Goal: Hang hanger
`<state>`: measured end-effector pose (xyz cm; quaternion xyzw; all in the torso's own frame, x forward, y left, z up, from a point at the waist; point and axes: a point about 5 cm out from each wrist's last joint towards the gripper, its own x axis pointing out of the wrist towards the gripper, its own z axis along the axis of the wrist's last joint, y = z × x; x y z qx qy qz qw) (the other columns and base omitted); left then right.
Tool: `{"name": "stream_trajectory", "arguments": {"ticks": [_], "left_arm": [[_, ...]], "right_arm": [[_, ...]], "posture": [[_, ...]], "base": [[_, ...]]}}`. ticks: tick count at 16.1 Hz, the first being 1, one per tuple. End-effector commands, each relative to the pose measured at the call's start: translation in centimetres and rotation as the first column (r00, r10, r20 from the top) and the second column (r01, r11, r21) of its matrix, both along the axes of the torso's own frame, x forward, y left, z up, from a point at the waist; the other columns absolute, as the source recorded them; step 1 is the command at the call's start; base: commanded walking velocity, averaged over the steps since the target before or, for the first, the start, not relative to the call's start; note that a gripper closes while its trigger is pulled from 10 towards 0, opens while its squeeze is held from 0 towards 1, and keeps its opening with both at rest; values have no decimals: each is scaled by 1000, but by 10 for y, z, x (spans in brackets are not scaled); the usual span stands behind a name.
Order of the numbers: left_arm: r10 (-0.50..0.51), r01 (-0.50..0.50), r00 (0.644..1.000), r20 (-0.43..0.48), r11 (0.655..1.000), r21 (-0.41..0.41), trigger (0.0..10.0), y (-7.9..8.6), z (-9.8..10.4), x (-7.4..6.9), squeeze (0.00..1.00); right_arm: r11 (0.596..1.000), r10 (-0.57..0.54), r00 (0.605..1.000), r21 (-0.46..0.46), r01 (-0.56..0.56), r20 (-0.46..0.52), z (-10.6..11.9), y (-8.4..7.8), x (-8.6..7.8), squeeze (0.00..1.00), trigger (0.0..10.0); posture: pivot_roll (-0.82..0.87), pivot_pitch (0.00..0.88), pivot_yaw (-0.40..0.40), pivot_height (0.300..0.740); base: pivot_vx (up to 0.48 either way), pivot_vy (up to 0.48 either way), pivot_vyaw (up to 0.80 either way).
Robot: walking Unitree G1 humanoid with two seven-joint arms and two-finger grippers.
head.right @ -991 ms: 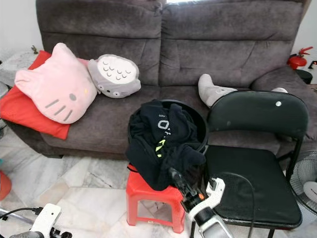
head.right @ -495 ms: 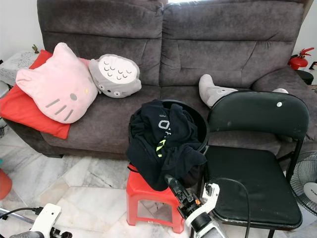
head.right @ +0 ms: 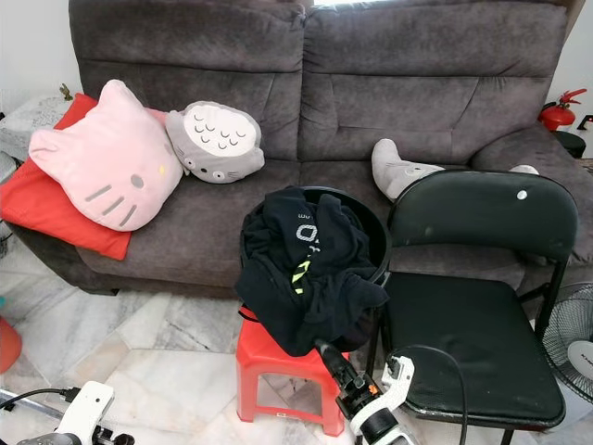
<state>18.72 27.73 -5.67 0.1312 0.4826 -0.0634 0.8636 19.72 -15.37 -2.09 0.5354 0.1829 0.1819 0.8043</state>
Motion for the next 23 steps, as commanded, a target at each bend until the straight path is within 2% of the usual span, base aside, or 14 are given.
{"name": "stream_trajectory", "arguments": {"ticks": [1,4,7,11,13,15,18,23], "left_arm": [[-7,7,1000,-2,1000,15,10000,6,2,-3,0],[-10,10,1000,-2,1000,15,10000,6,1,-2,0],[-8,8,1000,-1,1000,14,10000,5,1,-2,0],[-9,9,1000,2,1000,11,10000,4,1,-1,0],[-11,11,1000,1,1000,10,10000,3,1,-1,0],[-15,15,1000,0,1000,9,10000,3,2,0,0],[-21,21,1000,1,1000,11,10000,3,2,2,0],[-11,11,1000,6,1000,12,10000,3,2,2,0]], "right_arm": [[1000,-7,1000,2,7,24,2,-3,3,0,10000],[1000,-5,997,13,4,78,12,-5,8,0,10000],[1000,3,993,19,-5,122,24,-3,6,0,10000],[1000,15,980,8,-17,201,52,-6,-5,0,10000],[1000,12,974,-21,-8,225,69,-9,-13,0,10000],[998,0,974,-60,14,226,75,-13,-17,0,10000],[992,-39,970,-109,67,238,84,-20,-11,0,10000],[982,-61,953,-152,110,298,103,-26,11,0,10000]], "posture": [[-127,0,19,740],[-133,0,16,740],[-136,0,13,740],[-144,0,11,740],[-148,0,12,740],[-155,0,13,740],[-161,0,17,740],[-154,0,13,740]], "base": [[0,0,0],[0,0,0],[0,0,0],[0,0,0],[0,0,0],[0,0,0],[0,0,0],[0,0,0]]}}
